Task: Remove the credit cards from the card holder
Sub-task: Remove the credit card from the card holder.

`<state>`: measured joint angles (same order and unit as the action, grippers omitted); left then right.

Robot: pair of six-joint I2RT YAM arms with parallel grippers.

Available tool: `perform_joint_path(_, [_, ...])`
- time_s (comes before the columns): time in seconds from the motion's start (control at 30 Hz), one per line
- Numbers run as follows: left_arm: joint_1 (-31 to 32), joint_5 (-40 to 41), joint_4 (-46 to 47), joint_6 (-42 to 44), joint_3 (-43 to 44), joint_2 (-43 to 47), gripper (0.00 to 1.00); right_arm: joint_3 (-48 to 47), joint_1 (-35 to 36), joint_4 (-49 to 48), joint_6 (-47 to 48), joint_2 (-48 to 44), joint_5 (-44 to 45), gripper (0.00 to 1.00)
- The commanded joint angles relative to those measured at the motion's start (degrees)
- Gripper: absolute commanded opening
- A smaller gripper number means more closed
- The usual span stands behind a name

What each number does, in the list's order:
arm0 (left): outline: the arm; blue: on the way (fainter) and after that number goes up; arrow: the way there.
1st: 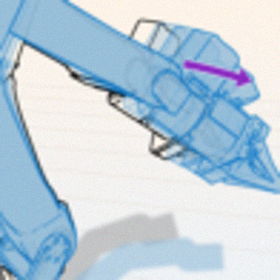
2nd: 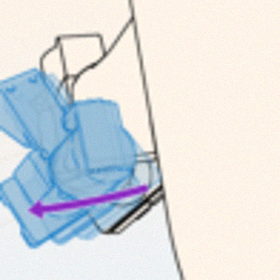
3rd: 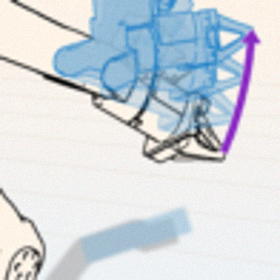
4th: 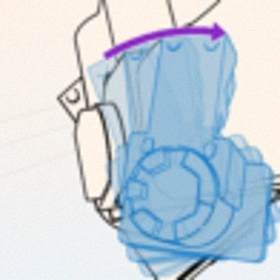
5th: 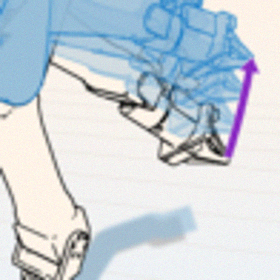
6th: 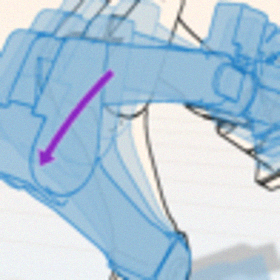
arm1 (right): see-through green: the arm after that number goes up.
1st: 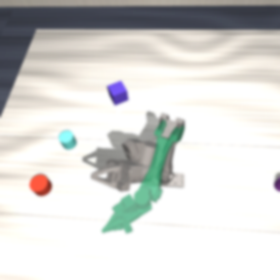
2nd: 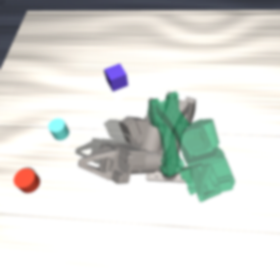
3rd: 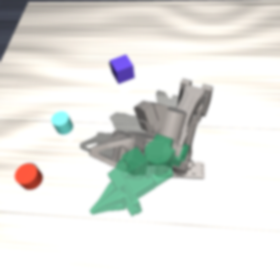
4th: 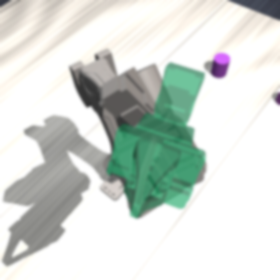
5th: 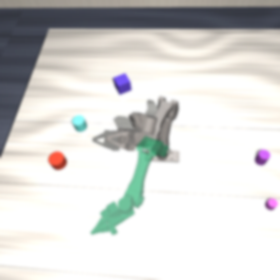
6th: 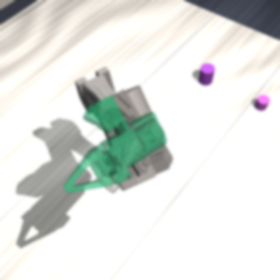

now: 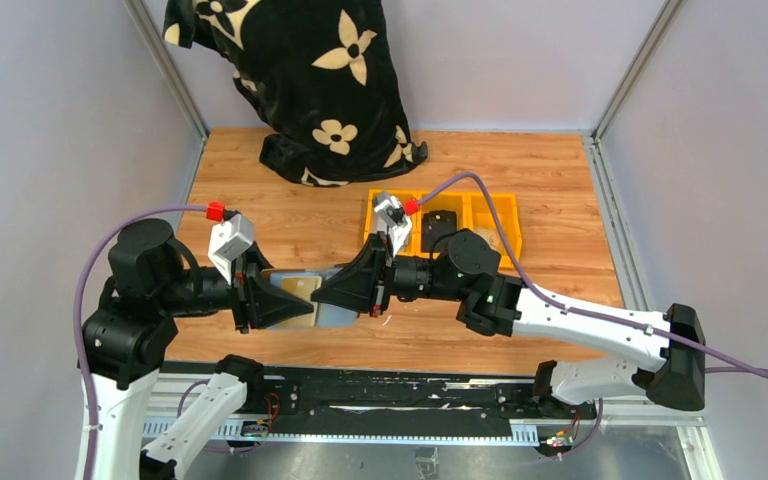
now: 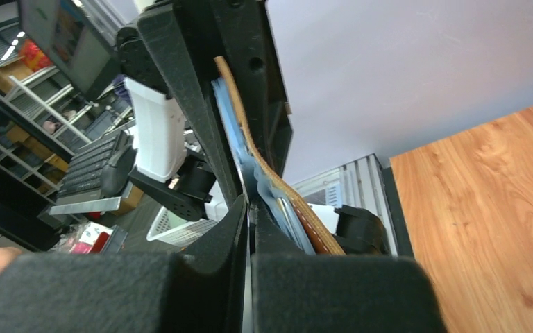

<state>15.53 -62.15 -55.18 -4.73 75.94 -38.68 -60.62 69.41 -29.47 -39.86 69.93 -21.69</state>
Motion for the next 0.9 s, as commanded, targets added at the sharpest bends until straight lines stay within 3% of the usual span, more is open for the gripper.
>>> perform_joint_path(0.0, [1.35, -15.04, -0.54, -1.49, -0.76, -1.37, 0.29, 3.64, -1.17, -11.40, -2.65, -0.23, 2.88, 0.00])
perform_joint_path(0.13, [1.35, -16.02, -0.63, -2.06, -0.29, -1.60, 0.32, 6.36, -2.42, -13.39, -3.94, -2.44, 2.16, 0.00])
perform_joint_path(0.63, [1.33, -15.74, -0.63, -3.27, 2.64, -2.57, 0.24, 10.14, -2.53, -8.63, -1.40, -8.57, 1.27, 0.00])
perform_joint_path(0.87, [1.35, -14.19, -0.63, -3.88, 3.45, -3.03, 0.06, 9.35, -2.52, -6.61, -0.72, -8.70, -1.95, 0.00])
